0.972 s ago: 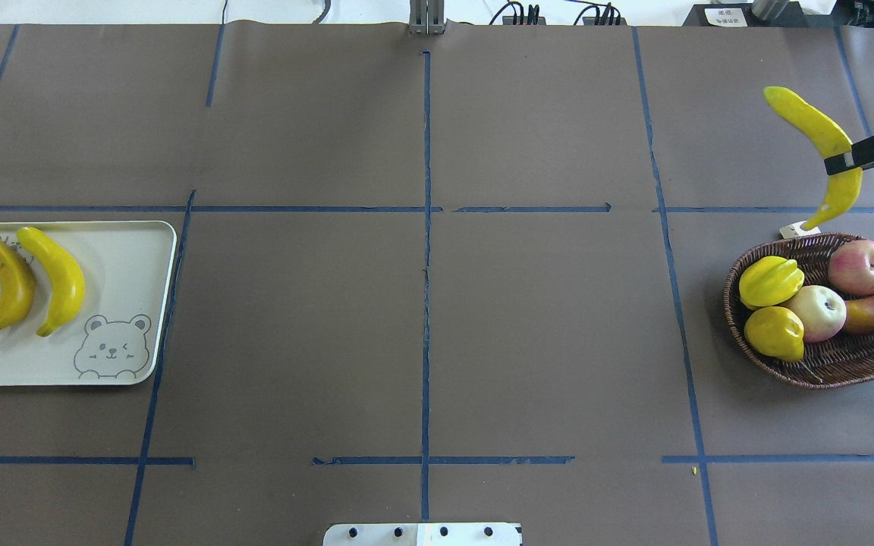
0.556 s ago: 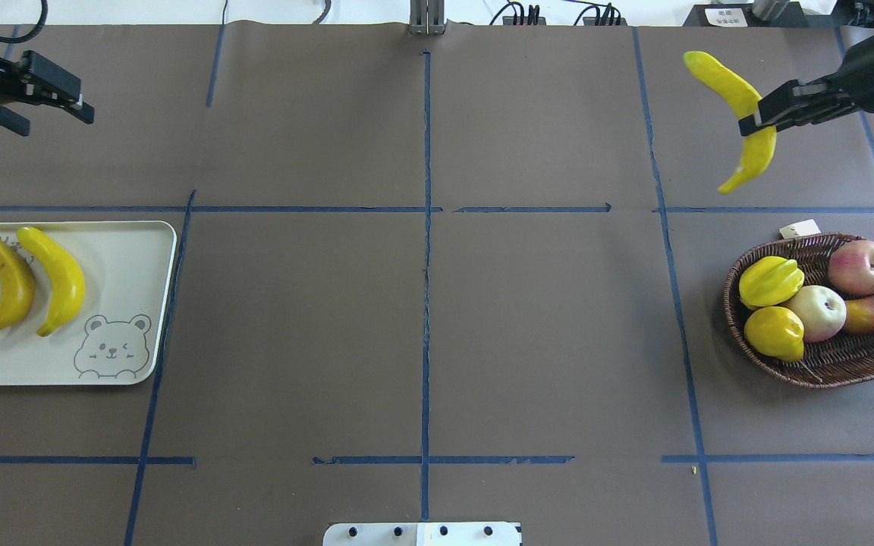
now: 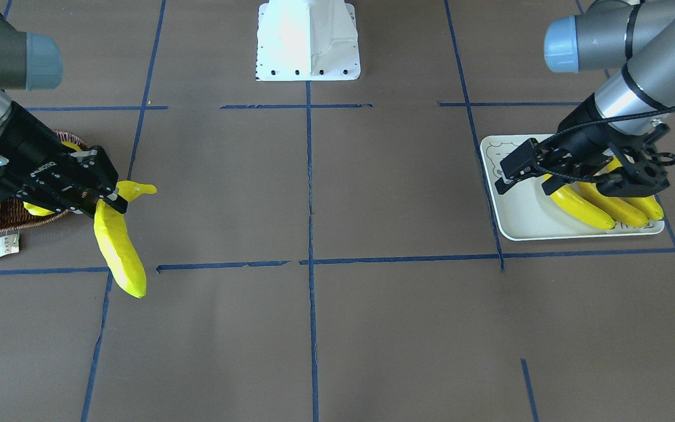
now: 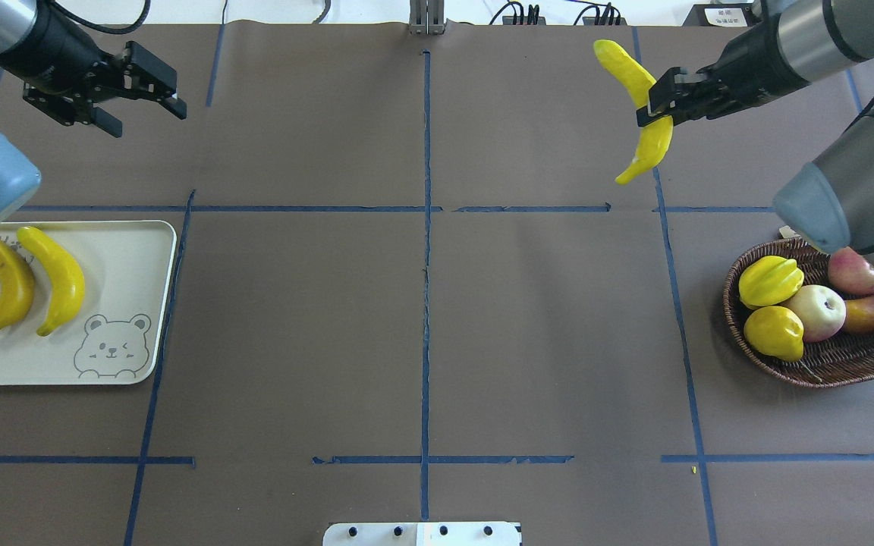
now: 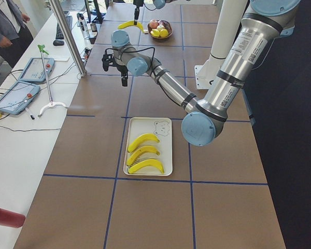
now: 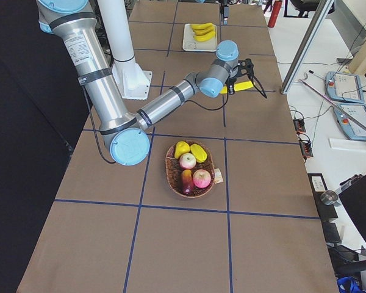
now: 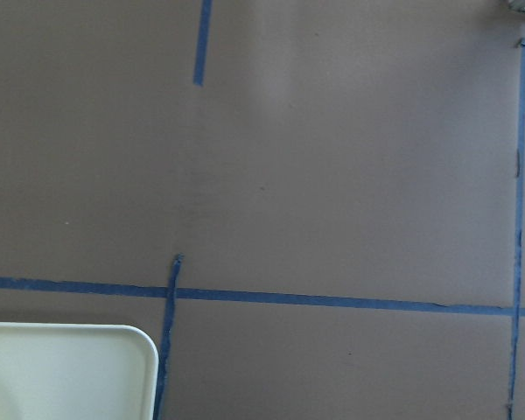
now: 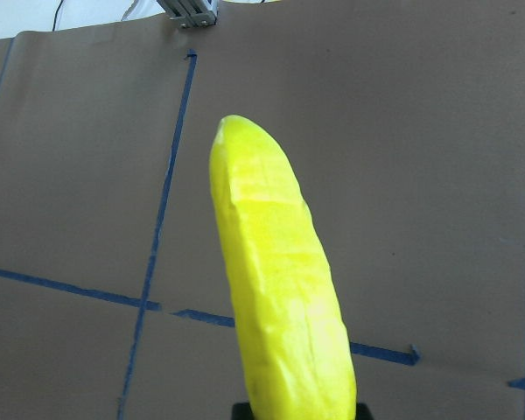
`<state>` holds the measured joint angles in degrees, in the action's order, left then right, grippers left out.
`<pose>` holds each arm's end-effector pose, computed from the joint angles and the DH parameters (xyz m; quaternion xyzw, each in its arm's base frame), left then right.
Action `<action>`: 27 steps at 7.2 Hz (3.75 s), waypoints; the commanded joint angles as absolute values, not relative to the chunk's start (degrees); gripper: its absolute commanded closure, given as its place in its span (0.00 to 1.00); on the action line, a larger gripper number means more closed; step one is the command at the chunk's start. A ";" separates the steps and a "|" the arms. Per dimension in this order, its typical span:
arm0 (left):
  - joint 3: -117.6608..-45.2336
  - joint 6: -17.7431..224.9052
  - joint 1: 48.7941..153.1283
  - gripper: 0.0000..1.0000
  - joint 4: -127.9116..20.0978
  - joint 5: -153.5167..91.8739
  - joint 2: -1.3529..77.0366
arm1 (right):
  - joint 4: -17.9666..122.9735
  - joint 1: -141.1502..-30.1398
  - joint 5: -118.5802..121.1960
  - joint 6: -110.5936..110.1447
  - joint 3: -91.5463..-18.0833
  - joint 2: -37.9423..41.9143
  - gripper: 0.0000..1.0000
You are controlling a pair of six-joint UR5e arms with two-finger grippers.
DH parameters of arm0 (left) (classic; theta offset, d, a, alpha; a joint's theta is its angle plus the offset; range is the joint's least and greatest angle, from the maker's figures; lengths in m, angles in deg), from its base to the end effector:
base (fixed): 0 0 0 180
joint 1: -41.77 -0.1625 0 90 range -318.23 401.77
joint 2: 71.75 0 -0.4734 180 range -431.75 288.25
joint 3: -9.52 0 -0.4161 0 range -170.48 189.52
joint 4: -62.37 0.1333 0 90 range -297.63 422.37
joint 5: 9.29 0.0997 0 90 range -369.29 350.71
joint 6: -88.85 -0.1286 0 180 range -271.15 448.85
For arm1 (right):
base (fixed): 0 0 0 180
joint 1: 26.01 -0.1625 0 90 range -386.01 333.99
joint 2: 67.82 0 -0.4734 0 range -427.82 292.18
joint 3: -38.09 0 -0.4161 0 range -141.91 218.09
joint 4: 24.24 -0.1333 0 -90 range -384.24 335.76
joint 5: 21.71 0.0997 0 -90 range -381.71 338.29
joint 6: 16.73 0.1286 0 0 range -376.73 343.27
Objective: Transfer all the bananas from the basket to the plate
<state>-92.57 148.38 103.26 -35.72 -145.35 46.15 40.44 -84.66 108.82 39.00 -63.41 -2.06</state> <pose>0.2856 -0.6111 0.2989 0.0213 0.5174 -0.0712 0.8525 -0.3040 -0.5945 0.3112 0.1399 -0.5445 -0.0014 0.8270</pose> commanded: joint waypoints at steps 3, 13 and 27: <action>-88.14 167.64 98.11 0.00 -50.79 -144.56 52.07 | 40.44 -74.02 98.10 50.15 -63.60 -9.54 0.98; -81.89 189.29 85.37 0.00 -55.14 -125.42 63.94 | 40.36 -61.61 84.02 57.71 -63.68 -16.76 0.97; -81.53 189.57 85.01 0.62 -55.84 -125.13 63.95 | 39.65 -60.20 81.47 59.56 -67.73 -14.30 0.95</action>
<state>-81.53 189.56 84.96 -55.76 -125.12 63.95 39.65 -60.24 81.56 59.56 -67.79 -14.30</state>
